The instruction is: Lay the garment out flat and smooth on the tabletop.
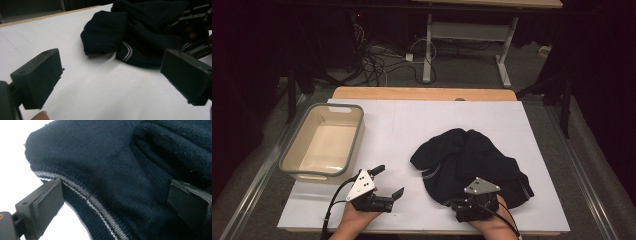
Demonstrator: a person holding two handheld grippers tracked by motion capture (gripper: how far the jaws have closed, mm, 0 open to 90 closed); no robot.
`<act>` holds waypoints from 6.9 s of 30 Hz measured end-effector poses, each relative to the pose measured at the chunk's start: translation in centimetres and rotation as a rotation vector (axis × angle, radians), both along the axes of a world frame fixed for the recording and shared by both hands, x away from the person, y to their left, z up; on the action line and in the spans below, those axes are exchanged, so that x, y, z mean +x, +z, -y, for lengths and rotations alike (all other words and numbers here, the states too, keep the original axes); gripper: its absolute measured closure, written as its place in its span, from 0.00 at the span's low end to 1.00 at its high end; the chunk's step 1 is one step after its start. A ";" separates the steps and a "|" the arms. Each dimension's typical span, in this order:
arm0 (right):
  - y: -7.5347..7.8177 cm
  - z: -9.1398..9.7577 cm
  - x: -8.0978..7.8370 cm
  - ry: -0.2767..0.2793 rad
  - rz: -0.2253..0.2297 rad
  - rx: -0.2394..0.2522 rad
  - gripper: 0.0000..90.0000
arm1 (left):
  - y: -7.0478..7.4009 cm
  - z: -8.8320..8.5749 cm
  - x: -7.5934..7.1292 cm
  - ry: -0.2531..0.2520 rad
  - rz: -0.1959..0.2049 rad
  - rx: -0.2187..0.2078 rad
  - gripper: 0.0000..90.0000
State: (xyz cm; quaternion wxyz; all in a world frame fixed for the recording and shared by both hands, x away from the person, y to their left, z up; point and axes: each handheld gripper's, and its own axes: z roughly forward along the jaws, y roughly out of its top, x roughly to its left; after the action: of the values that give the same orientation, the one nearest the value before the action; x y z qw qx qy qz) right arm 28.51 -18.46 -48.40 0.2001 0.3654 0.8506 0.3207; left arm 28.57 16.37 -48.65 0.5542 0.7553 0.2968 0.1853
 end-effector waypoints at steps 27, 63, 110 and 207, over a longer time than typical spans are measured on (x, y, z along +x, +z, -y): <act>0.3 1.2 0.8 -0.058 0.091 0.029 0.85 | 0.0 0.1 0.0 0.000 -0.002 0.002 0.05; 0.4 -6.2 -5.6 0.322 0.149 0.167 0.85 | 0.0 -0.1 0.0 -0.015 0.000 -0.009 0.05; 7.0 7.9 13.4 -0.437 0.268 0.282 0.48 | 0.0 -0.1 -0.1 -0.025 0.005 -0.012 0.05; 2.8 5.1 3.9 -0.208 0.229 0.277 0.84 | 0.0 0.0 -0.2 -0.007 0.014 -0.012 0.05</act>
State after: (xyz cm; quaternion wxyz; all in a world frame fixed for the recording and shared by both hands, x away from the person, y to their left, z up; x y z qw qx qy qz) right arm 32.41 -23.54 -45.60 0.2756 0.4362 0.7279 0.4516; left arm 28.34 16.40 -48.68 0.5615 0.7516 0.2913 0.1871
